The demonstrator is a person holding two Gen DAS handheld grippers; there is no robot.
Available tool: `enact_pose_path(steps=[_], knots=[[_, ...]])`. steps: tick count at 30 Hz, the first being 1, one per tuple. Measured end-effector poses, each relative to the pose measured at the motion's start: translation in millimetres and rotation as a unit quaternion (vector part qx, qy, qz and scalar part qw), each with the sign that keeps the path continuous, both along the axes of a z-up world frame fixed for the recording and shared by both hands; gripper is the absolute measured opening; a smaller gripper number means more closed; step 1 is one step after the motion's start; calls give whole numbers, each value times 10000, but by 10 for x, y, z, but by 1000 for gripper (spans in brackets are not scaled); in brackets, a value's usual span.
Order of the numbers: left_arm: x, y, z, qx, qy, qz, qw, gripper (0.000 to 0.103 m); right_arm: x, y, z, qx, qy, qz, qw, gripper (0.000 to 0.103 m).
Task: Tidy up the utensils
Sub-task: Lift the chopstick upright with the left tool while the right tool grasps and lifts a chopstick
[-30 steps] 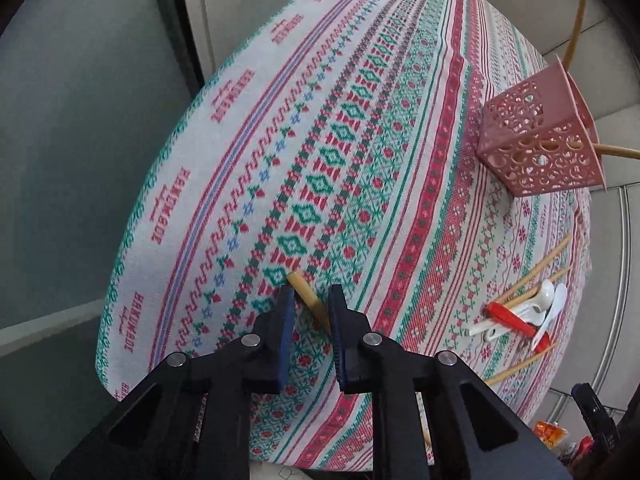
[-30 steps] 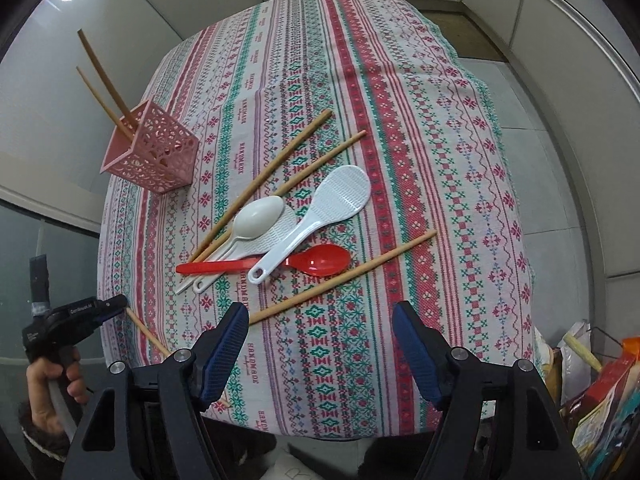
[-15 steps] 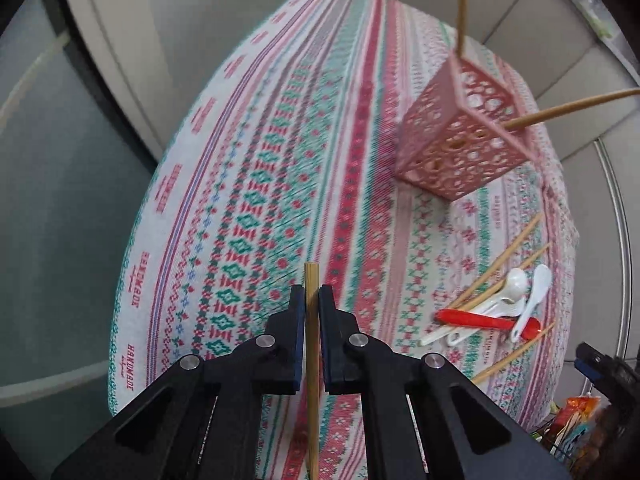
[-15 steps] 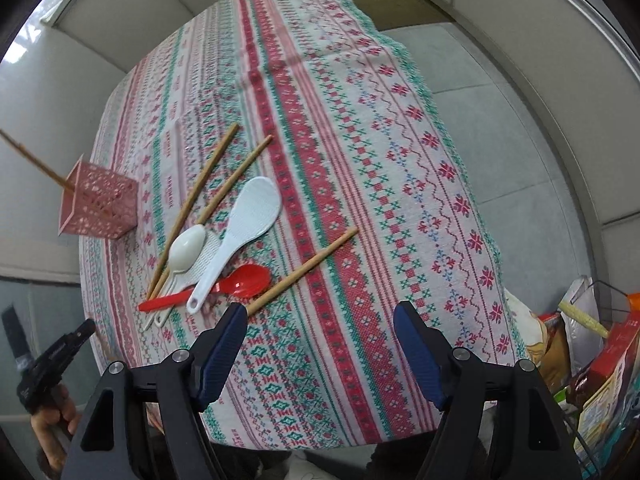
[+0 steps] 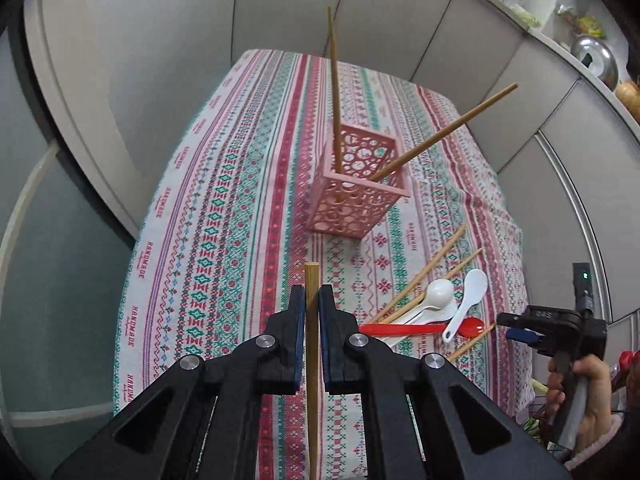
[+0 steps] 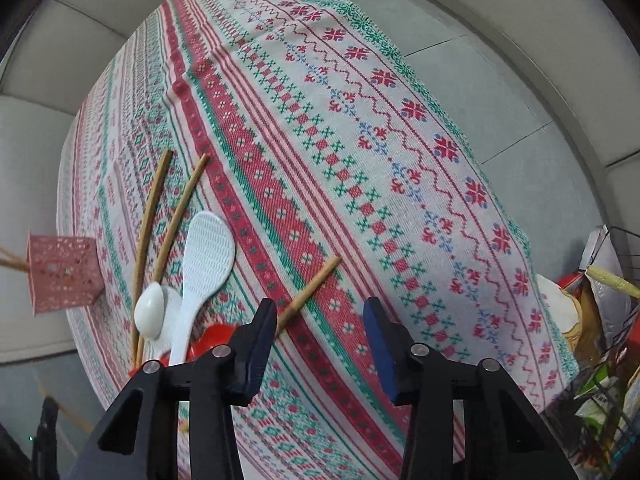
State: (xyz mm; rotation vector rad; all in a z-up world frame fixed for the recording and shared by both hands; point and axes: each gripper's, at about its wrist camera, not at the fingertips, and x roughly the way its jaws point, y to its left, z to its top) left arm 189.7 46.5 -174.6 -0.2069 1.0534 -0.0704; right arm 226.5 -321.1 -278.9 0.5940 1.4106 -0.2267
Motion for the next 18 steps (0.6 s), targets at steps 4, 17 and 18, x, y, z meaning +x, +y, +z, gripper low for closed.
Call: enact_pose_path(steps=[4,17,18], knots=[[-28,-25,76,43,-125,-84,9999,7,91,217,4,-464,-29,87,9989,35],[-62,47,82,92,-173,-35,9998,7,207,269,26,-683,-371,-37,9970,8],[-60,52,80,105,-177,-22,9998,7,205,237,22,-566,-420,-83,9975,8]])
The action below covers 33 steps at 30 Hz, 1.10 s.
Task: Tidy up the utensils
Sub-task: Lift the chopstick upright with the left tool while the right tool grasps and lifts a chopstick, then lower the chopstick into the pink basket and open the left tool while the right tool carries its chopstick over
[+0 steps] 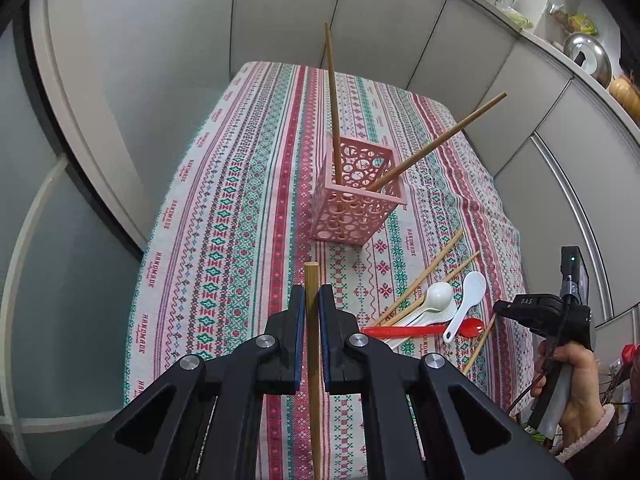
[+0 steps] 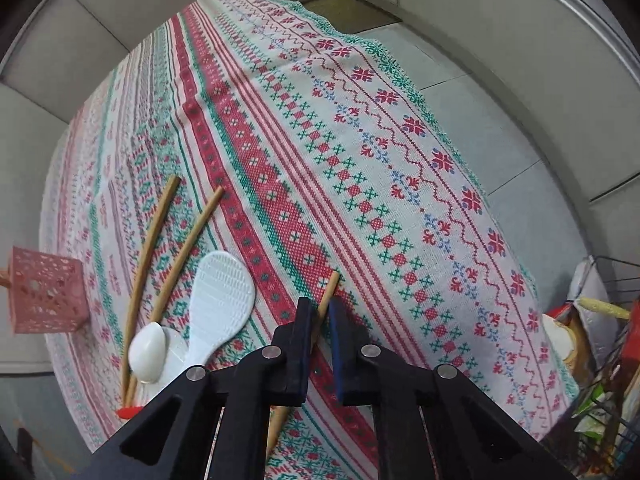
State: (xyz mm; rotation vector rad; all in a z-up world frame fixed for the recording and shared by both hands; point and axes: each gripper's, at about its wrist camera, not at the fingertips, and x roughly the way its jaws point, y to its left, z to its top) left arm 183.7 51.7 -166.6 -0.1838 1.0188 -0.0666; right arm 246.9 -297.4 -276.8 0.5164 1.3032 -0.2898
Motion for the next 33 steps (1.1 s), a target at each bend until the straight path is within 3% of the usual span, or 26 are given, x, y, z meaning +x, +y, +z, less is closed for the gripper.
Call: enact_pose_path(steps=[6,17,25,33], knots=[[-2,26,34,-18,-79,58,10000,7,-59,-148,84,297,-268,-7,9992,6],[-99,-35,284,141,-561,44,9983,7,-388,59,926,55,-1400,683,9878,5],[-216,-145,528,261,-1051,-37,9941,7,-666,309,1563,-289,-2317,1139,9657,5],[-350,-51,929,-164,-1815,237,9830,7,-824,536,2050,-334,-3157,1367,9384,5]])
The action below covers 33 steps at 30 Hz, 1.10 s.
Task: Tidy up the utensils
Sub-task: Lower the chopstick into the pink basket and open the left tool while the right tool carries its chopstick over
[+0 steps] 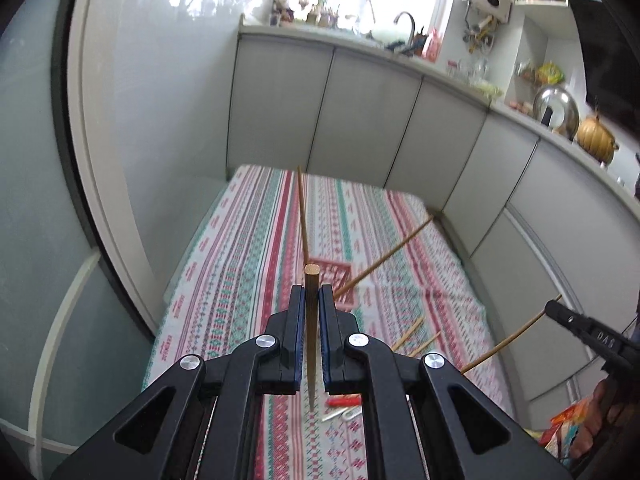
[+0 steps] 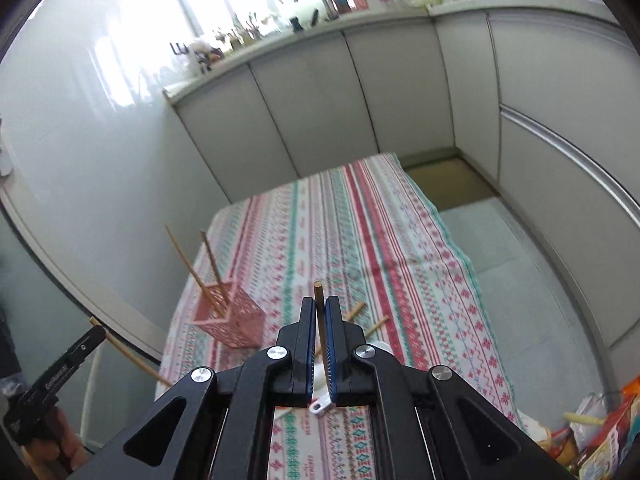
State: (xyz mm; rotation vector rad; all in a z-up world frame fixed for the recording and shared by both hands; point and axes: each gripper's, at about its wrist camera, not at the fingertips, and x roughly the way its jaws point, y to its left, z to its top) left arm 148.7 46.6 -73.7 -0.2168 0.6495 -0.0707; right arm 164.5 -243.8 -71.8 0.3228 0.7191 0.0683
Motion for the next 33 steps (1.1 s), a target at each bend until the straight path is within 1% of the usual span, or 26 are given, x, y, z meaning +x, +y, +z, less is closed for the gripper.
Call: enact_pose_path(steps=[4,9,13,17,20,23,26,28,33], knots=[[-37,21,223,-138,-484,176,9986,6,28,90,142,72,-259,104,9996,5],[-31,16,506,-126,-1119,453,9926,6,121,172,231,139,-435,208,9987,5],[26,34,627,-221,-1365,593,9886,6,168,216,271,210,-535,277,9980,5],[142,74,686,-396,-1411,681,9869,6,208,242,297,299,-608,324,9972,5],[279,73,665,-424,-1420,739,9862,6,235,243,303,348,-633,346,9968,5],[474,29,578,-288,-1409,779,9865,6,274,228,299,390,-659,344,9965,5],[686,-44,433,-63,-1395,818,9868,6,311,223,284,416,-655,354,9964,5],[826,-100,313,48,-1308,782,9883,6,339,219,274,421,-646,358,9964,5],[1106,-221,60,138,-1067,623,9922,6,401,199,244,447,-614,356,9965,5]])
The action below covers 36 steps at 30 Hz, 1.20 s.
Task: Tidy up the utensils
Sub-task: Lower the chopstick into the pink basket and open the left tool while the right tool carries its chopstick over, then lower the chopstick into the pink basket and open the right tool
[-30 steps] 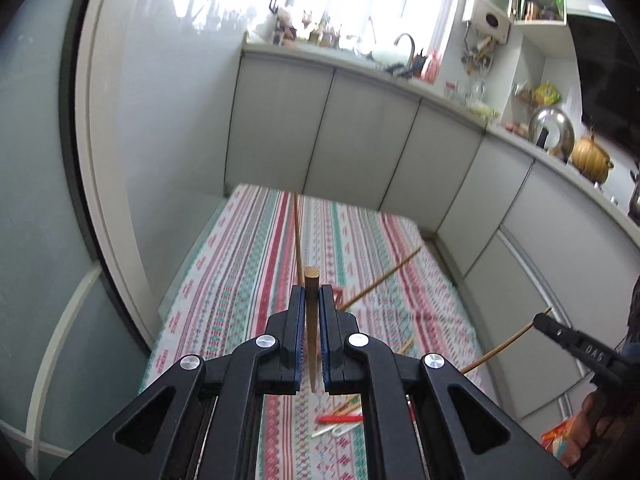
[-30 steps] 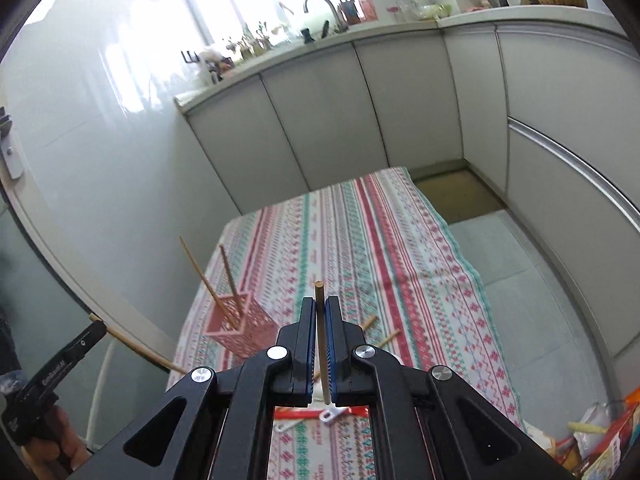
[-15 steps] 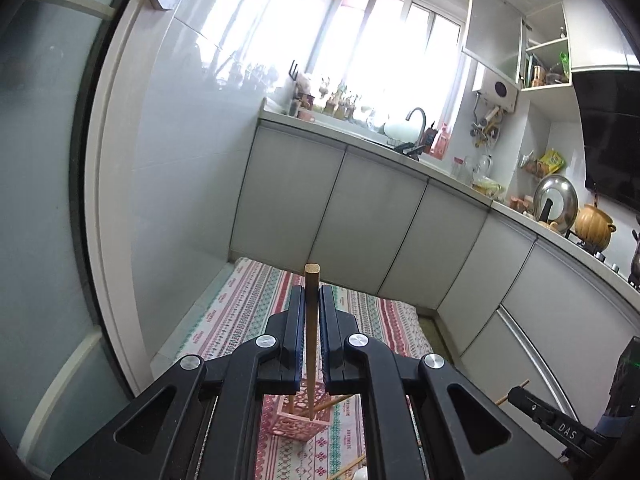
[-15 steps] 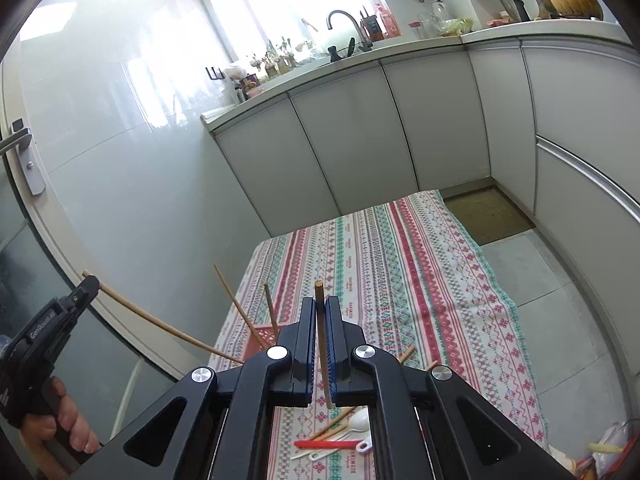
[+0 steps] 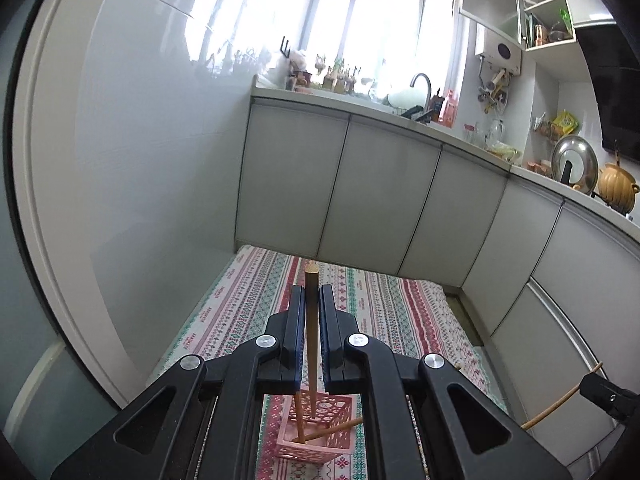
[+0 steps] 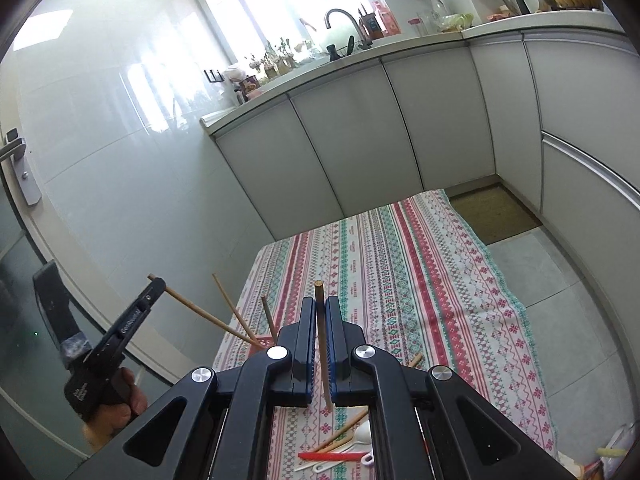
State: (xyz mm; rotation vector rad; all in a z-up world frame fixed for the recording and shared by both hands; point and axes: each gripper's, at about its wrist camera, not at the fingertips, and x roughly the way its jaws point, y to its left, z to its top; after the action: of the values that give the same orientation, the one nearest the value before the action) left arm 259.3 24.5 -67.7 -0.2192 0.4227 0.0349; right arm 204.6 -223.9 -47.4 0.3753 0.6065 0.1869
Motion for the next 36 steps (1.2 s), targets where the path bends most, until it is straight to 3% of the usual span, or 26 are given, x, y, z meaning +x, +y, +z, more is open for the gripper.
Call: enact_pose_path(steps=[6,12,13,15,17,22,31,36], knots=[[275,-73,-243,-45,440,-118,9990,7,36,-7,-29,17,51,13,10000,5],[407,-62,-403,-336,718,-365,9962,11,30,-28,-26,25,36,9,10000,5],[407,-60,-403,-346,731,-365,9961,15,27,-30,-25,29,30,7,10000,5],[381,-45,-388,-373,748,-402,9957,50,8,-29,-9,36,-1,5,10000,5],[281,-16,-345,-361,652,-367,9965,62,-11,-21,16,39,-53,11,10000,5],[77,107,-276,-402,780,-405,9953,64,-36,50,122,66,-223,68,9997,5],[-294,536,-407,-417,1570,-138,9866,65,-97,312,395,141,-668,228,9974,5],[-445,733,-470,-348,1795,-84,9831,65,-50,538,500,127,-884,343,9954,5]])
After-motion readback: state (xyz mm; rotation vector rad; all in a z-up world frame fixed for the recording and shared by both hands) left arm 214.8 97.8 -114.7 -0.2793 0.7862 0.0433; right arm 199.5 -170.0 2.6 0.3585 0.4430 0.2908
